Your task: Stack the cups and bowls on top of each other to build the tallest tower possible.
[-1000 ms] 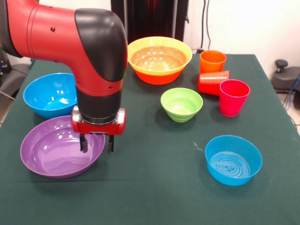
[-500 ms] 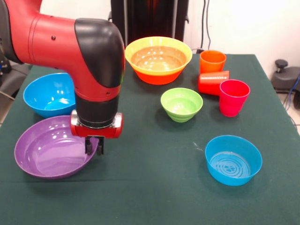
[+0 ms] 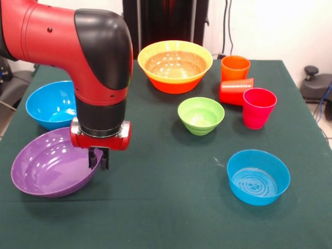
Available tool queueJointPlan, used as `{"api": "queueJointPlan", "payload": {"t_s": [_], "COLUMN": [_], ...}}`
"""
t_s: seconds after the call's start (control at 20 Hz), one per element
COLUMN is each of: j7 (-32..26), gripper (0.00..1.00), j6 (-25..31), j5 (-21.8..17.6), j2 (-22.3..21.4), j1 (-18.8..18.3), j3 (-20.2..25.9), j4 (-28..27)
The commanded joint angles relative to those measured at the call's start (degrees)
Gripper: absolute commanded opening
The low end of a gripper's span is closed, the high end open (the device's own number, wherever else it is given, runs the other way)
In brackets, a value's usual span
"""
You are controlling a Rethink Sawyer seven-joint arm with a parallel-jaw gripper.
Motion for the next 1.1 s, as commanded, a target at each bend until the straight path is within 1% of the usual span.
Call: {"api": "queueJointPlan", "payload": {"t_s": [0.05,0.3,0.4,0.6,1.0,1.1], "j7": [7.3,7.9,7.9,7.4,7.7,9.7], "gripper": [0.00,0.00,0.00,0.00,0.00,0.00], "j6": [-3.6,2.0,3.8,6.6,6.6,6.0], "j5": [0.9,3.5,4.5,6.0,9.0,10.1], "j2": [-0.7,-10.9,-13.8,-18.3,-22.4,-23.3], "j1": [1.4,2.5,2.7,3.1,3.8,4.4], "j3": [1.4,0.2,-0.3,-1.7,-3.1,-4.0], "j4": [2.8,11.9,14.7,18.6,23.3,25.0]}}
